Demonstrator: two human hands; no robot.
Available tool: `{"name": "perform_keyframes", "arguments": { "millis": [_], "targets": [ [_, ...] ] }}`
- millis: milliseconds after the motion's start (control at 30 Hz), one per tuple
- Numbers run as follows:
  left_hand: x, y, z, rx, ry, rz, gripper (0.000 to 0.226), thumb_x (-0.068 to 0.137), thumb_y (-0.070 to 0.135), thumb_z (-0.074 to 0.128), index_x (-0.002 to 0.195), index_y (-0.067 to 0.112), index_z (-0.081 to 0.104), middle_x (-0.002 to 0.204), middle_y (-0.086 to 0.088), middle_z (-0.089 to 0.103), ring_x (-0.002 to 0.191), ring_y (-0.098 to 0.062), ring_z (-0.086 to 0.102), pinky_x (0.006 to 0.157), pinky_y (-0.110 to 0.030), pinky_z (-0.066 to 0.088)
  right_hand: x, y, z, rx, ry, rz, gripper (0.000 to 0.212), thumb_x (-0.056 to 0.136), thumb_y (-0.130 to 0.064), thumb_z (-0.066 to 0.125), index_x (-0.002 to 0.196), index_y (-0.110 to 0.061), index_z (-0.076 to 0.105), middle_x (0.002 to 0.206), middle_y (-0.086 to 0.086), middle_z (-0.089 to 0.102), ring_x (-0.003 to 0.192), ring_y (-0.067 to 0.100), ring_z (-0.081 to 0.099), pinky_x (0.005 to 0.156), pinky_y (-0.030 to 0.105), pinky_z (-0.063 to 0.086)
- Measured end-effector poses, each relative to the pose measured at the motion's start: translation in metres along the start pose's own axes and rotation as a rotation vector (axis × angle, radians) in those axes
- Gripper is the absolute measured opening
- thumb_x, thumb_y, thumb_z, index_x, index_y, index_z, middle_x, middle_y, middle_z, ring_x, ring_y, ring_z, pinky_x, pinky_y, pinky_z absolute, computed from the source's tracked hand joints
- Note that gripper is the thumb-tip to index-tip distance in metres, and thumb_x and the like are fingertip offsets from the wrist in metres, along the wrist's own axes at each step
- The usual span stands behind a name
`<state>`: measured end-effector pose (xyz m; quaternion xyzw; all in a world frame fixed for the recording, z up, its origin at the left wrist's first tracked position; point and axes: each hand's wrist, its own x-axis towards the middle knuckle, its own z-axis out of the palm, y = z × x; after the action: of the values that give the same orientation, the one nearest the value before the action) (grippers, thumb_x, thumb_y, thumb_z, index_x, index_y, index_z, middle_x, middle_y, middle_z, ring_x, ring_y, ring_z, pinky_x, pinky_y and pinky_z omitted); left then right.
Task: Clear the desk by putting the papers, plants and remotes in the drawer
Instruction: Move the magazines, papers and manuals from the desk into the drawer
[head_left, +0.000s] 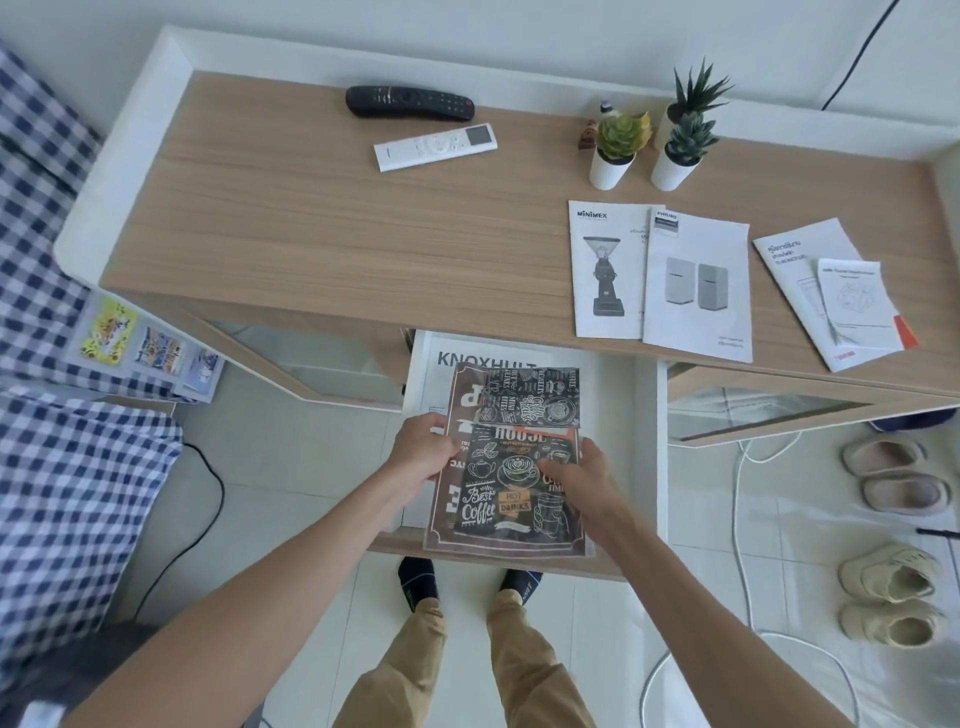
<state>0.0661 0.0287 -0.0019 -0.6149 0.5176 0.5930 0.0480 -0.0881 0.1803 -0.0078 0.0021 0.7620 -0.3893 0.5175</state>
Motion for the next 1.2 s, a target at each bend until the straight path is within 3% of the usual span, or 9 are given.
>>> {"name": "perform_keyframes", "arguments": {
  "millis": [100,200,433,567,667,867,1000,1100,1200],
  "targets": [
    [0.017,0.005,0.008,0.125,0.042,0.063,0.034,0.091,-0.002,0.056,0.118,0.016,0.06,0.105,-0.003,0.066,0.075,-0.007,0.062,0.055,-0.027,0.046,0.018,-0.004,0.002,-0.123,0.135,-0.027,0.033,0.092,-0.024,0.065,0.119,-0.02,0.046,0.101,0.003,0.063,0.082,0.016,0.063,0.054,0.03,0.048],
    [0.028,0.006,0.014,0.218,0.113,0.105,0.028,0.084,-0.007,0.054,0.106,0.011,0.059,0.101,-0.01,0.065,0.082,-0.022,0.065,0.065,-0.04,0.052,0.036,0.0,0.004,-0.236,0.197,-0.104,0.021,0.094,-0.016,0.061,0.114,-0.016,0.056,0.092,0.002,0.063,0.068,0.014,0.058,0.051,0.028,0.045],
    [0.033,-0.007,0.03,0.633,0.135,0.198,0.012,0.082,-0.003,0.059,0.09,0.006,0.059,0.085,-0.008,0.062,0.074,-0.022,0.061,0.06,-0.033,0.051,0.056,0.019,0.008,-0.562,0.311,-0.151,0.018,0.086,-0.008,0.07,0.101,-0.01,0.059,0.073,-0.003,0.057,0.057,0.007,0.051,0.042,0.02,0.037],
    [0.031,-0.015,0.035,0.851,0.087,0.247,0.093,0.084,0.009,0.07,0.154,0.018,0.01,0.125,-0.018,0.055,0.101,-0.031,0.062,0.071,-0.035,0.05,0.06,0.027,0.013,-0.68,0.377,-0.205,0.022,0.088,-0.011,0.067,0.107,-0.011,0.056,0.068,-0.008,0.049,0.056,0.002,0.046,0.04,0.017,0.028],
    [0.034,-0.018,0.033,1.113,0.063,0.358,0.093,0.082,0.004,0.069,0.155,0.02,0.013,0.124,-0.019,0.055,0.097,-0.03,0.064,0.066,-0.034,0.05,0.062,0.025,0.017,-0.748,0.334,-0.203,0.025,0.087,-0.013,0.068,0.107,-0.011,0.054,0.081,-0.001,0.06,0.065,0.012,0.055,0.046,0.021,0.037],
    [0.031,-0.015,0.03,1.433,0.006,0.423,0.035,0.085,0.009,0.063,0.12,0.005,0.061,0.105,-0.007,0.061,0.084,-0.025,0.064,0.063,-0.035,0.055,0.061,0.024,0.034,-0.808,0.192,-0.239,0.019,0.086,-0.024,0.065,0.104,-0.016,0.064,0.098,0.004,0.066,0.079,0.02,0.059,0.066,0.027,0.046],
    [0.035,-0.021,0.032,1.492,-0.079,0.339,0.071,0.089,0.01,0.055,0.151,-0.002,0.022,0.142,-0.013,0.05,0.087,-0.026,0.067,0.056,-0.033,0.051,0.062,0.025,0.037,-0.792,0.132,-0.239,0.022,0.088,-0.029,0.063,0.107,-0.017,0.064,0.097,0.003,0.067,0.08,0.02,0.061,0.069,0.03,0.052],
    [0.038,-0.024,0.034,1.456,-0.097,0.269,0.083,0.089,0.012,0.054,0.153,-0.001,0.004,0.126,-0.012,0.062,0.078,-0.022,0.067,0.055,-0.031,0.05,0.063,0.026,0.032,-0.845,0.101,-0.236,0.033,0.088,-0.034,0.062,0.114,-0.015,0.062,0.107,0.007,0.066,0.09,0.023,0.062,0.079,0.033,0.054],
    [0.034,-0.015,0.03,1.384,-0.082,0.277,0.068,0.089,0.017,0.059,0.148,0.0,0.03,0.117,-0.01,0.063,0.08,-0.023,0.065,0.053,-0.03,0.047,0.056,0.021,0.02,-0.881,0.086,-0.217,0.056,0.087,-0.037,0.064,0.136,-0.013,0.051,0.133,0.01,0.058,0.116,0.027,0.057,0.095,0.036,0.047]
  ]
}}
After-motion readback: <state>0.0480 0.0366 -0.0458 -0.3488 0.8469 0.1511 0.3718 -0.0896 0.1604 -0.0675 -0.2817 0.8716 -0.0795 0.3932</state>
